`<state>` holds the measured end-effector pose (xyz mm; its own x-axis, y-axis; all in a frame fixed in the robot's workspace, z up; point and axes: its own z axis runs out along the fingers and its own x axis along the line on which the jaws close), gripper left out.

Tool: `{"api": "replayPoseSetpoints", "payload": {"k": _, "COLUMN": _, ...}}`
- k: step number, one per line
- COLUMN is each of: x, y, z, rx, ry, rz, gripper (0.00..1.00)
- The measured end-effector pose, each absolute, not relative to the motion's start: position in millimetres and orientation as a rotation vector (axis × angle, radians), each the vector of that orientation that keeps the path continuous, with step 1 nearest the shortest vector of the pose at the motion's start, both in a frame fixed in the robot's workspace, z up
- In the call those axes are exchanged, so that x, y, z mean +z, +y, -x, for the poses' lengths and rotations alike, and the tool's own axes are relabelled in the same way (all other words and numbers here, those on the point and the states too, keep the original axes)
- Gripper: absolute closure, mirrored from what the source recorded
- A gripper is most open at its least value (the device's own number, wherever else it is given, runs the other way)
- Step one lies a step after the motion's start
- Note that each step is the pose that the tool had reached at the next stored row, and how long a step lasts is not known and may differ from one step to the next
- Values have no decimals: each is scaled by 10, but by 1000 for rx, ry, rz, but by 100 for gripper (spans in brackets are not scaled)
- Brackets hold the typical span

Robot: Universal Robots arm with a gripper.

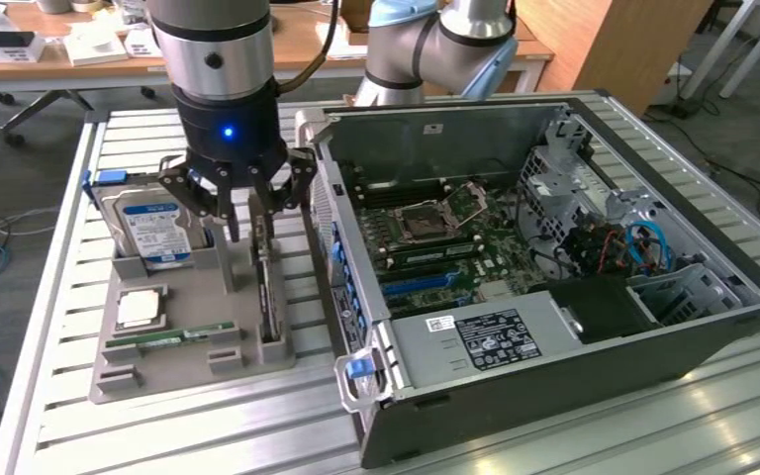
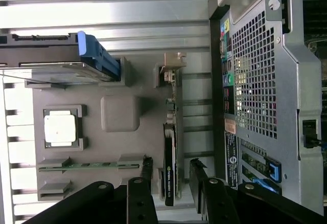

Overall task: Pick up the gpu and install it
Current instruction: 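Pick up the gpu and move the gpu toward the slot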

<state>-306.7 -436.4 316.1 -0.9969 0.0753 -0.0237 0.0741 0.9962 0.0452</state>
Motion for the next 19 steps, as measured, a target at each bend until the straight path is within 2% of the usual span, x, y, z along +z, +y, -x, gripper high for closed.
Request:
{"api": "replayPoseSetpoints", "payload": {"k": 1, "x": 3161, "y": -4364, "z": 3067, "rx": 69, "ry": 3113, "rz": -117, "gripper": 58}}
{"api": "replayPoseSetpoints", "payload": {"k": 2, "x": 3161, "y": -4364, "z": 3067, "rx": 69, "ry": 3113, "rz": -117, "gripper": 51}}
{"api": "replayPoseSetpoints", "payload": {"k": 12, "x": 3150, "y": -4423, "z": 3068, "rx": 69, "ry": 3113, "rz": -117, "gripper": 51}}
{"api": "replayPoseSetpoints", "payload": {"k": 19, "x": 3033, "y": -4429, "z": 3068, "rx": 69, "ry": 3113, "rz": -117, "gripper": 51}}
